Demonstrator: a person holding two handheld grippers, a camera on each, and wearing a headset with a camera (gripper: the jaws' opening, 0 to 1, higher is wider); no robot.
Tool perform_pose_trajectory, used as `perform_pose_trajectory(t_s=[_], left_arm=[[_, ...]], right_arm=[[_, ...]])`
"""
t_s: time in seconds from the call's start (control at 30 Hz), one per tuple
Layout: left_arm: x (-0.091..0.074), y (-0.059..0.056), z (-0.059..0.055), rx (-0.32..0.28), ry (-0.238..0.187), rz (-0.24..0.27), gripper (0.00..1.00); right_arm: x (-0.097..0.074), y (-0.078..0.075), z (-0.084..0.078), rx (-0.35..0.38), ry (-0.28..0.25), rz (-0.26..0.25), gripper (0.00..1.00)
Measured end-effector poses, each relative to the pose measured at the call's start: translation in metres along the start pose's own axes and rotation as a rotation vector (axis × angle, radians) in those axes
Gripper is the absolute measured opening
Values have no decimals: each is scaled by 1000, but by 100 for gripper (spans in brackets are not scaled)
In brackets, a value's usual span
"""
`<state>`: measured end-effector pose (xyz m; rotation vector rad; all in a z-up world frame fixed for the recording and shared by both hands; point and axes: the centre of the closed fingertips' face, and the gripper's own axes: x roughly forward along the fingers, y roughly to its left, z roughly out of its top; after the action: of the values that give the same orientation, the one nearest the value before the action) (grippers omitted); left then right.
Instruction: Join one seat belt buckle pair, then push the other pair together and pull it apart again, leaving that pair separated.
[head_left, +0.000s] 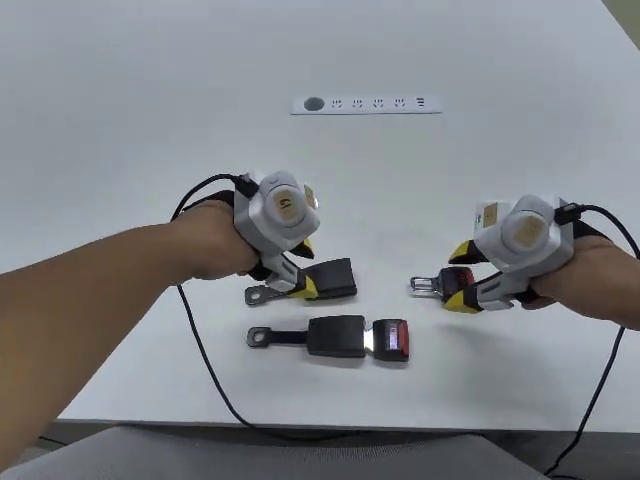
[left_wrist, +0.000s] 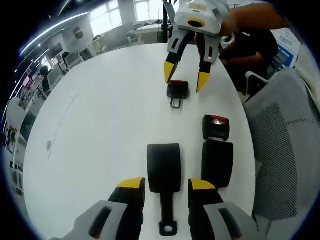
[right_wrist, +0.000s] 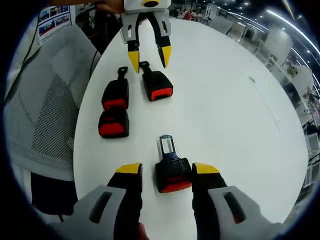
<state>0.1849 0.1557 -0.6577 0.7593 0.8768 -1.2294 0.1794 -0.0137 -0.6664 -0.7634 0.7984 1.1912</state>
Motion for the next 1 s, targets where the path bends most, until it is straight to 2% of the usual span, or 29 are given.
perform_pose_trajectory(t_s=[0.1,0.27,0.33,0.5,0.77,1.0], left_arm=[[7,1,-3,3,15,-22,35],[17,0,-6,10,33,-41,34],[20,0,-7,8,36,-55,33],[23,0,-9,15,42,-73,32],[27,-3,-11,35,52,-69,32],[31,0,-15,60,67,-72,32]], right_arm=[[1,-3,-5,-3,14,4,39],[7,-6,-22,-12,61,29,38],[6,-3,-22,-5,63,51,36],[13,-6,-26,-8,66,58,33],[14,-5,-24,7,57,80,32],[23,2,-8,-22,39,87,32]])
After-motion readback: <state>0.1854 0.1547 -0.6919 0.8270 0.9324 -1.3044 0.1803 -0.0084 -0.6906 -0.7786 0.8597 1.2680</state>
